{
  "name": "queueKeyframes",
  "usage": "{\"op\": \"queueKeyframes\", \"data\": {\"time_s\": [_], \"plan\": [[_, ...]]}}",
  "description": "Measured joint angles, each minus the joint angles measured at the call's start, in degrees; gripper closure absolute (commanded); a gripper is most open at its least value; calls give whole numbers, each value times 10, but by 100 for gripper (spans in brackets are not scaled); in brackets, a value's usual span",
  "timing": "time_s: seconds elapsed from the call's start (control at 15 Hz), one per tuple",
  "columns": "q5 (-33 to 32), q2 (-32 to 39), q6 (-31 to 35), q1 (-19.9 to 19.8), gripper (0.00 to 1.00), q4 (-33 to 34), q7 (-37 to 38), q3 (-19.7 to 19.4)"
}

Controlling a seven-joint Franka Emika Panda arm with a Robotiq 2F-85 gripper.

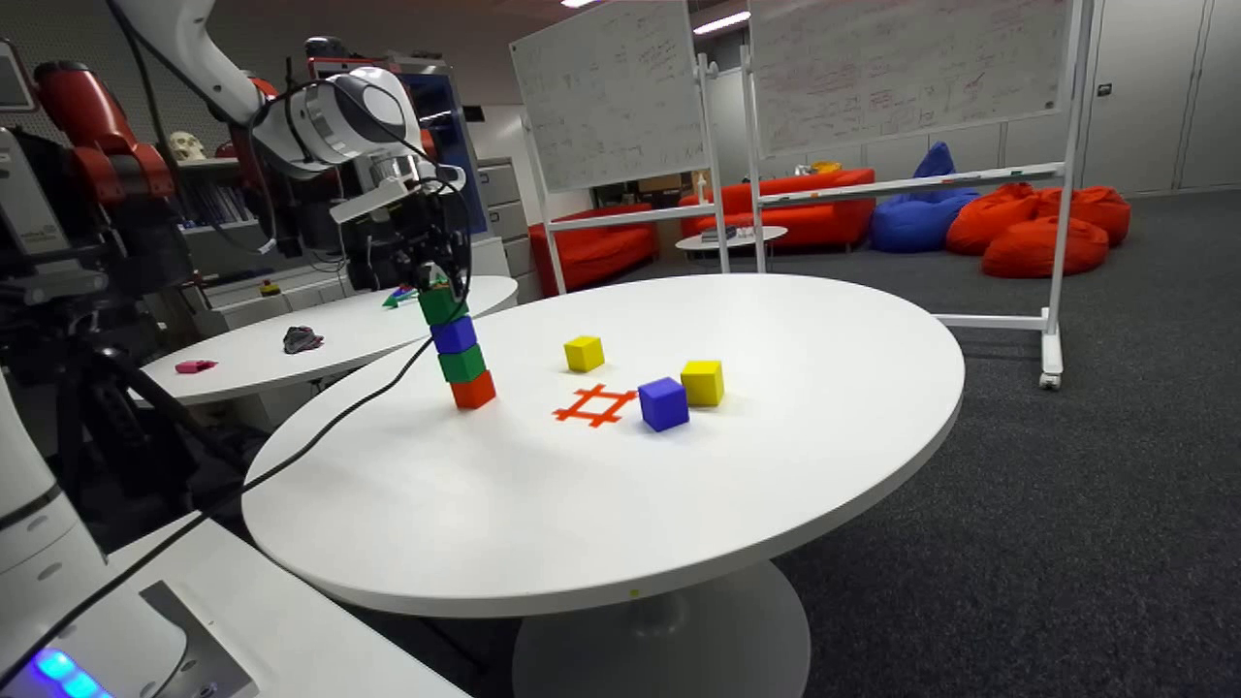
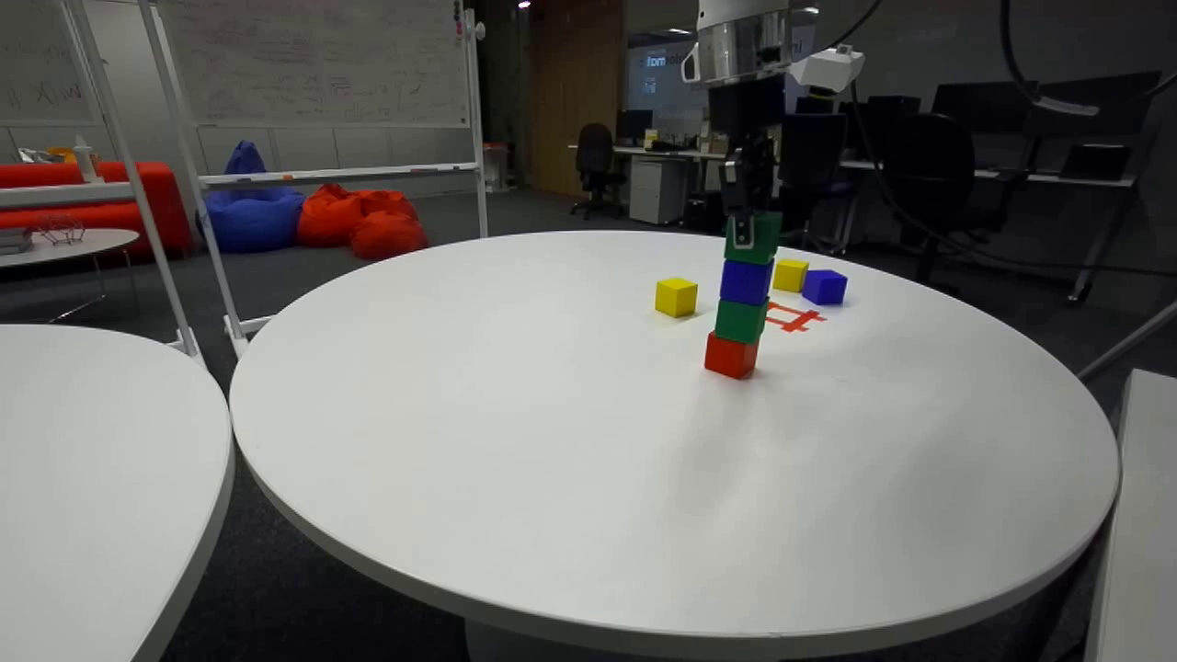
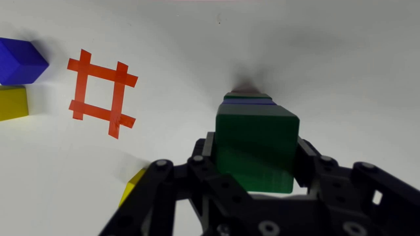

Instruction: Unstack all the toy blocks then put the orange block in the marked zone

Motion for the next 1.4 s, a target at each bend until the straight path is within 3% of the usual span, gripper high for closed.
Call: {"op": "queueKeyframes", "data": {"time_s": [1.4], "plan": [[-1,-15,0,3,69,-1,0,6]]}}
